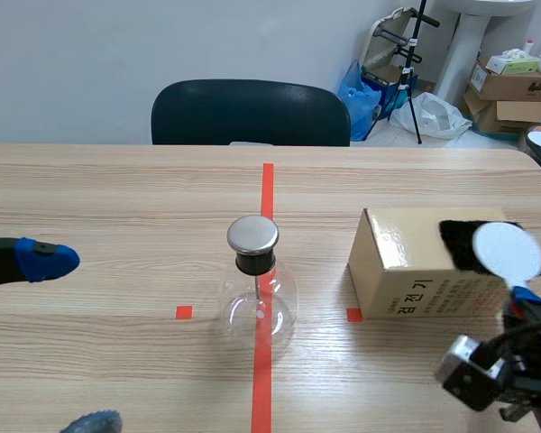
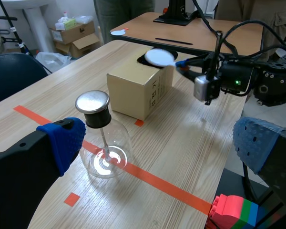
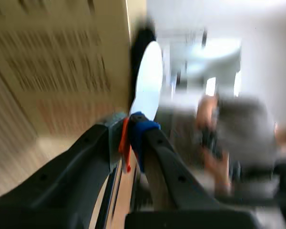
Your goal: Do the electroscope experiment
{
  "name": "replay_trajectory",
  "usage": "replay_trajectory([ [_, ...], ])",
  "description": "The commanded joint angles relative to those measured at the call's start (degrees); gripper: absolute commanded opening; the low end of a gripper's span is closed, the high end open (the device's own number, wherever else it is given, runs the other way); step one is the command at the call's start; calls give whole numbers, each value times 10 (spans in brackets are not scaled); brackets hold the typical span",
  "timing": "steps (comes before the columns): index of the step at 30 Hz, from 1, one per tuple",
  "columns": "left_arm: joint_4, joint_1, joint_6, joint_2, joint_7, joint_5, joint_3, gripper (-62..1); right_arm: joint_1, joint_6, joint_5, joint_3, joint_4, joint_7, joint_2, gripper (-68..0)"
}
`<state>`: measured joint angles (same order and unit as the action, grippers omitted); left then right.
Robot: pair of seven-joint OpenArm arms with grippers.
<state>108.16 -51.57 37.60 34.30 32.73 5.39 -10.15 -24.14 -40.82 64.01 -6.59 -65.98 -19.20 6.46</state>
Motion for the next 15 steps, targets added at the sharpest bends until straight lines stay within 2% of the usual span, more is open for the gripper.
replay_trajectory([
  [1, 4, 0, 0, -2, 7, 8, 3, 14, -2, 22, 9, -9, -5, -48, 16, -665],
  [3, 4, 0, 0, -2, 7, 8, 3, 14, 2, 31, 11, -9, -5, -127, 16, -665],
  [4, 4, 0, 0, -2, 7, 8, 3, 14, 2, 29, 10, -8, -5, -127, 16, -665],
  [6, 4, 0, 0, -1, 6, 8, 3, 14, 1, 14, 0, -9, -6, -64, 15, -665],
  [7, 4, 0, -1, -1, 6, 8, 3, 14, 0, 14, -1, -9, -6, -25, 15, -665],
  [8, 4, 0, -2, -2, 6, 8, 3, 14, -1, 19, 3, -9, -6, -13, 15, -665],
  [9, 4, 0, -2, -2, 6, 8, 3, 14, -2, 25, 9, -8, -6, -31, 17, -665],
  [11, 4, 0, -2, -2, 6, 8, 3, 14, 0, 27, 15, -8, -6, -111, 18, -665],
  [12, 4, 0, -2, -2, 6, 8, 3, 14, 2, 27, 13, -8, -6, -127, 17, -665],
  [13, 4, 0, -2, -2, 6, 8, 3, 14, 2, 24, 10, -8, -6, -114, 16, -665],
  [15, 4, 0, -2, -1, 6, 8, 3, 14, 0, 14, 3, -9, -6, -36, 16, -665],
])
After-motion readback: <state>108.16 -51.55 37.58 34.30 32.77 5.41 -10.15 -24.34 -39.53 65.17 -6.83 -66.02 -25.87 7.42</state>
